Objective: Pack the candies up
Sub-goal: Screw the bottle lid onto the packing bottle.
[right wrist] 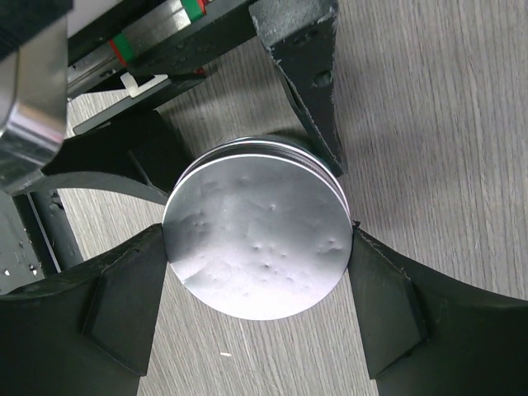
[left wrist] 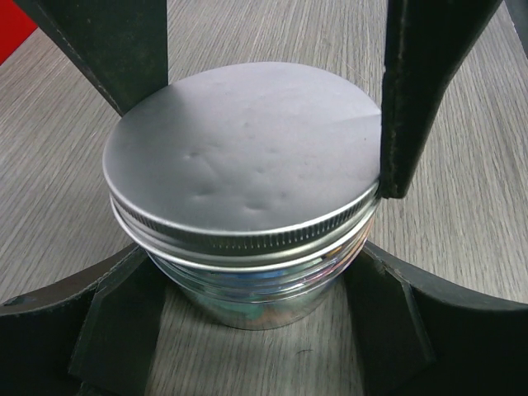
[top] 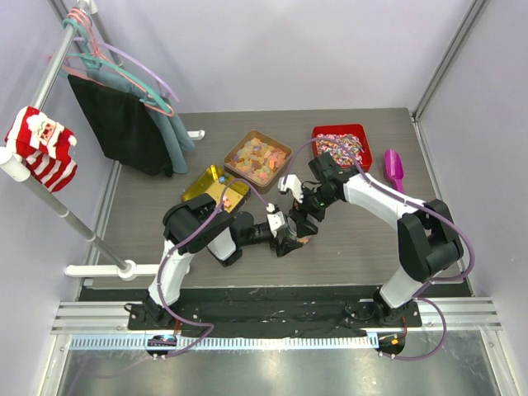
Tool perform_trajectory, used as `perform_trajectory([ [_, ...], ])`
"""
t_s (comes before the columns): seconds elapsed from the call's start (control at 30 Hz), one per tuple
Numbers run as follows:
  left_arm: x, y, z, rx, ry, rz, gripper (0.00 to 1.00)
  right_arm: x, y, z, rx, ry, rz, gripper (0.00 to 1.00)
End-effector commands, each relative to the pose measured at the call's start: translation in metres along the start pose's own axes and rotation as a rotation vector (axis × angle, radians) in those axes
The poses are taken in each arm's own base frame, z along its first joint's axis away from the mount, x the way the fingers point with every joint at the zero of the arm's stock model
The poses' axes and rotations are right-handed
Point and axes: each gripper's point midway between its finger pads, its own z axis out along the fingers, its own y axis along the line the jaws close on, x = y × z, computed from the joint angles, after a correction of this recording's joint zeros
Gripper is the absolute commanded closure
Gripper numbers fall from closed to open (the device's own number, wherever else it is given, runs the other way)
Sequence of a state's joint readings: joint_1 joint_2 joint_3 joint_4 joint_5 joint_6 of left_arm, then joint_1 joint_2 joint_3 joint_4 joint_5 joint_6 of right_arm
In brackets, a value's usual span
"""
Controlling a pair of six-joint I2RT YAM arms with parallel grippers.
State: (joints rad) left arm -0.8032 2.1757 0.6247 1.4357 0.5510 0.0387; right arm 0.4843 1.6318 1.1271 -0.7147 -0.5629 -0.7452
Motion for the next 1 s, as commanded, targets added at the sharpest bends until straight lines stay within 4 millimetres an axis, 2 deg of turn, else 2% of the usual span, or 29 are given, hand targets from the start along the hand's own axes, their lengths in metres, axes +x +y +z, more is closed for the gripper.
perform_trajectory([
  [0.0,-0.010,-0.001,0.002,0.004,-0.065,0.081,0.25,-0.018,-0.004,0.004,0.017,-0.065,-0.028,0.26],
  [0.33,-0.011,0.001,0.002,-0.004,-0.065,0.083,0.25,-0.017,-0.007,0.017,0.063,-0.015,-0.034,0.21],
  [0.53,-0.010,0.001,0.002,-0.007,-0.064,0.085,0.26,-0.016,-0.008,0.018,0.071,-0.009,-0.027,0.10],
  [0.57,-0.011,0.001,0.002,-0.005,-0.067,0.089,0.26,-0.016,-0.008,0.019,0.069,-0.009,-0.025,0.05],
  [0.63,-0.011,0.001,0.002,-0.005,-0.065,0.088,0.26,-0.016,-0.007,0.018,0.061,-0.007,-0.017,0.00],
  [0.97,-0.011,0.002,0.002,-0.012,-0.066,0.093,0.26,-0.020,0.003,-0.002,0.033,-0.002,-0.070,0.00],
])
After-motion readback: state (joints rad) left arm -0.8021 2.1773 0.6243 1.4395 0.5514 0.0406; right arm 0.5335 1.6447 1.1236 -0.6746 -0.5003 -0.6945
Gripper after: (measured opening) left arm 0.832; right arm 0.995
